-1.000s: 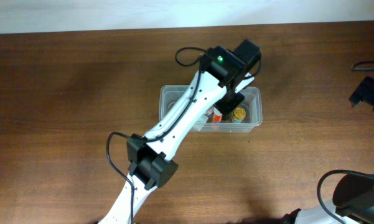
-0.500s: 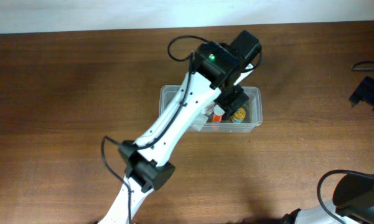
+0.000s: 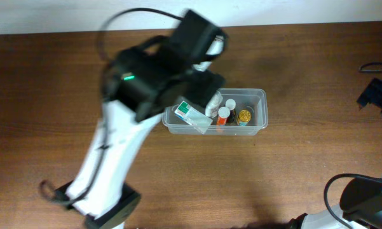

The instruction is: Pack container

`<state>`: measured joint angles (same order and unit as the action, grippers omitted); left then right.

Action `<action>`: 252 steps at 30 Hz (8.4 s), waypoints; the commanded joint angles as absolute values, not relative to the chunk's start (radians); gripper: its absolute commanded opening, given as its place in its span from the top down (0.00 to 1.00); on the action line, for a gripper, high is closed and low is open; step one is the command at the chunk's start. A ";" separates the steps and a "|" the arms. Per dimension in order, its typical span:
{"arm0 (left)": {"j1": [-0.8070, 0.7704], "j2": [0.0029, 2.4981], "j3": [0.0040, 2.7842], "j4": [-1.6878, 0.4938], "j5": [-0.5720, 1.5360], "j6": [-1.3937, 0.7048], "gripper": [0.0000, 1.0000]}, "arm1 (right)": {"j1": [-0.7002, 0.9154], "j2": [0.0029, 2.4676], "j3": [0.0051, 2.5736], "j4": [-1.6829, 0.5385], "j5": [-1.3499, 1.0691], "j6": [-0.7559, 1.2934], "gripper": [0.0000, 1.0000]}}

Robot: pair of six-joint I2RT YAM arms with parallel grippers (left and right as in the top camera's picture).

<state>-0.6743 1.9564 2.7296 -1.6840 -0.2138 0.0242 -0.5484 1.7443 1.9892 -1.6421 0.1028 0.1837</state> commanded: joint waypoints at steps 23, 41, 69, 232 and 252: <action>-0.475 1.238 1.808 -1.519 -0.228 -0.220 0.01 | -0.550 1.750 1.986 -1.641 0.097 0.193 0.02; -0.475 0.807 0.946 -0.864 -0.090 -0.378 0.01 | -0.550 1.750 1.986 -1.641 0.097 0.192 0.02; -0.490 1.163 0.877 -0.795 -0.094 -0.388 0.01 | -0.550 1.750 1.986 -1.641 0.097 0.193 0.02; 0.018 0.005 0.009 -0.070 0.090 -0.211 0.01 | -0.550 1.750 1.986 -1.641 0.097 0.193 0.02; 0.018 0.005 0.009 -0.070 0.090 -0.211 0.01 | -0.550 1.750 1.986 -1.641 0.097 0.193 0.02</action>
<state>0.0132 0.0154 0.0128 -0.0677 0.0792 -0.2268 -0.5484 1.7443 1.9892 -1.6421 0.1028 0.1844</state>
